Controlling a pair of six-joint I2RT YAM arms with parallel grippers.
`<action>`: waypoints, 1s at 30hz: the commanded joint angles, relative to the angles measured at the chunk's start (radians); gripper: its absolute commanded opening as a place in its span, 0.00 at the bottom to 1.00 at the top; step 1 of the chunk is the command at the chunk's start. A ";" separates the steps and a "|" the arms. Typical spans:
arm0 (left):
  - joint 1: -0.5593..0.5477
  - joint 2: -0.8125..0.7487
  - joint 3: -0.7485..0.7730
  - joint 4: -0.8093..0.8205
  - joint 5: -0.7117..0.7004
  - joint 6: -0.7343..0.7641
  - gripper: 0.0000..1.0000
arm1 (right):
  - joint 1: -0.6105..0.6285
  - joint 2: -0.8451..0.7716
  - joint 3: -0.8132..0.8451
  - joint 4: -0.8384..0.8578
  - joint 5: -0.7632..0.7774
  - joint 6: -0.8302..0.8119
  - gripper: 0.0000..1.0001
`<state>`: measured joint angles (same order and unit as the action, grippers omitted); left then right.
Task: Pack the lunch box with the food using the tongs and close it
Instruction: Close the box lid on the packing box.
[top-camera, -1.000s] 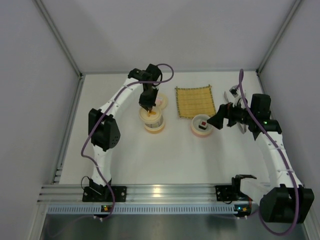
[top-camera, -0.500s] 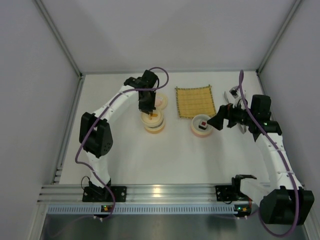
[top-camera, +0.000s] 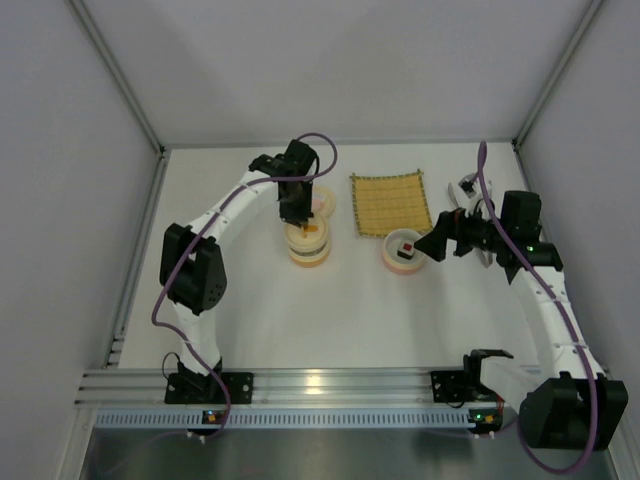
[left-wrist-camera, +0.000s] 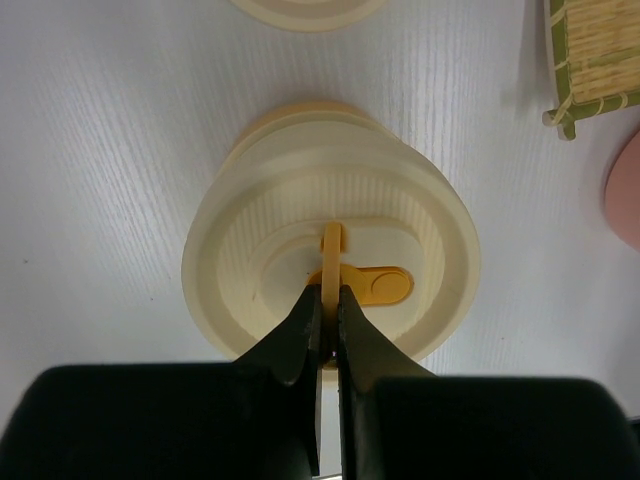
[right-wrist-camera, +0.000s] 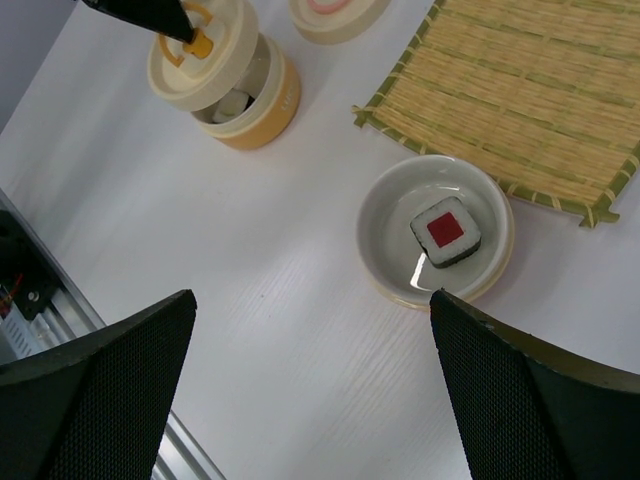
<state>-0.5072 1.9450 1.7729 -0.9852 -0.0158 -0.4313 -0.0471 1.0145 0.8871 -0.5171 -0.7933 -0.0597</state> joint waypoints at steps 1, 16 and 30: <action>-0.005 0.023 0.011 0.043 0.002 -0.029 0.00 | -0.019 -0.027 -0.008 0.026 0.011 0.000 0.99; -0.005 0.032 -0.036 0.079 -0.003 -0.026 0.00 | -0.020 -0.027 -0.014 0.032 0.019 0.004 0.99; -0.022 0.043 -0.046 0.072 -0.035 -0.021 0.00 | -0.020 -0.013 -0.013 0.038 0.022 0.006 1.00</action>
<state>-0.5255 1.9900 1.7275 -0.9379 -0.0257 -0.4366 -0.0471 1.0134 0.8749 -0.5159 -0.7677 -0.0559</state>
